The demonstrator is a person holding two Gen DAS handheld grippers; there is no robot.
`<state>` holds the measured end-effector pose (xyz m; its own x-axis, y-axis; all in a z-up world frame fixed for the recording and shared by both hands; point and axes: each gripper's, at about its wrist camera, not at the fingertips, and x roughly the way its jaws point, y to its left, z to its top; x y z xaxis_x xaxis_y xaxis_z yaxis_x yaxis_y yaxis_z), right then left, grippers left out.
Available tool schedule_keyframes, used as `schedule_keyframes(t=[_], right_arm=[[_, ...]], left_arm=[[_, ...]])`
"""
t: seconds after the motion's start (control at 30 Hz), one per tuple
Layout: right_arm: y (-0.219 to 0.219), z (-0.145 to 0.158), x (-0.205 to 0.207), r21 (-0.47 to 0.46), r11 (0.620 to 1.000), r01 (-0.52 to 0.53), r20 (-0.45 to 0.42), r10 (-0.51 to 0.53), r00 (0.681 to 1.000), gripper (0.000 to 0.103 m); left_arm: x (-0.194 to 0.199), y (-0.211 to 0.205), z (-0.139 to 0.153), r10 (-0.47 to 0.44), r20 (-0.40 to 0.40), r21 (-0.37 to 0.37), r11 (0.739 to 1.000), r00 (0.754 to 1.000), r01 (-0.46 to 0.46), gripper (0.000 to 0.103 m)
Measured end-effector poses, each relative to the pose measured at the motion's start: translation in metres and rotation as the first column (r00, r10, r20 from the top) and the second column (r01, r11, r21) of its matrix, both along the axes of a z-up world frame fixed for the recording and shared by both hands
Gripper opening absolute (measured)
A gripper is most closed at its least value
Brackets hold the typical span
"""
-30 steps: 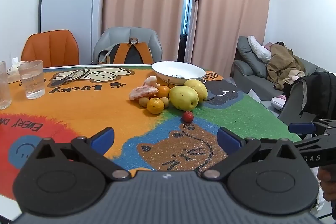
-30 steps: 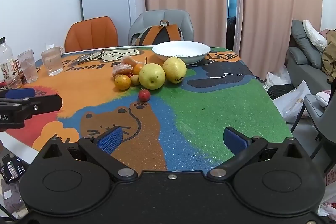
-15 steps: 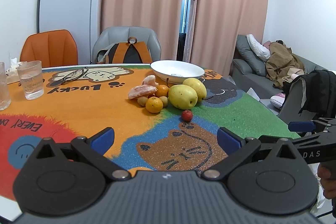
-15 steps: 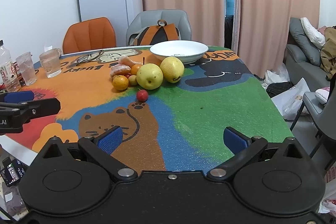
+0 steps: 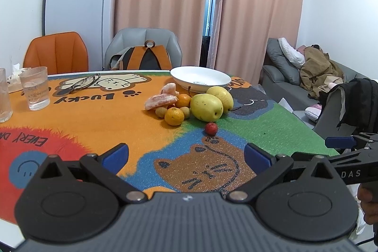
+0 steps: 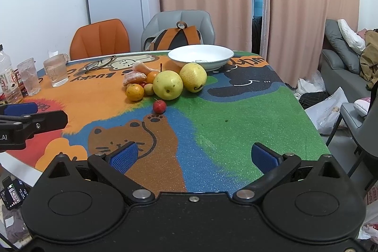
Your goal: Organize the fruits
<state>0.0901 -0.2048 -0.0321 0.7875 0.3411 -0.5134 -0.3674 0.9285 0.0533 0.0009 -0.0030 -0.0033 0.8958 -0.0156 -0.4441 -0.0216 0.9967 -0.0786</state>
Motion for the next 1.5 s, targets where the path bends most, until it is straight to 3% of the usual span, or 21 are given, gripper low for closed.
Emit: schedule_keyframes(t=[1.5], right_arm=[[0.0005,-0.001,-0.0005,-0.002,1.0,0.003,0.009,-0.003,1.0,0.103]], left_arm=[[-0.0015,-0.0026,0.0002,0.011,0.02,-0.006,1.0,1.0,-0.011,0.103]])
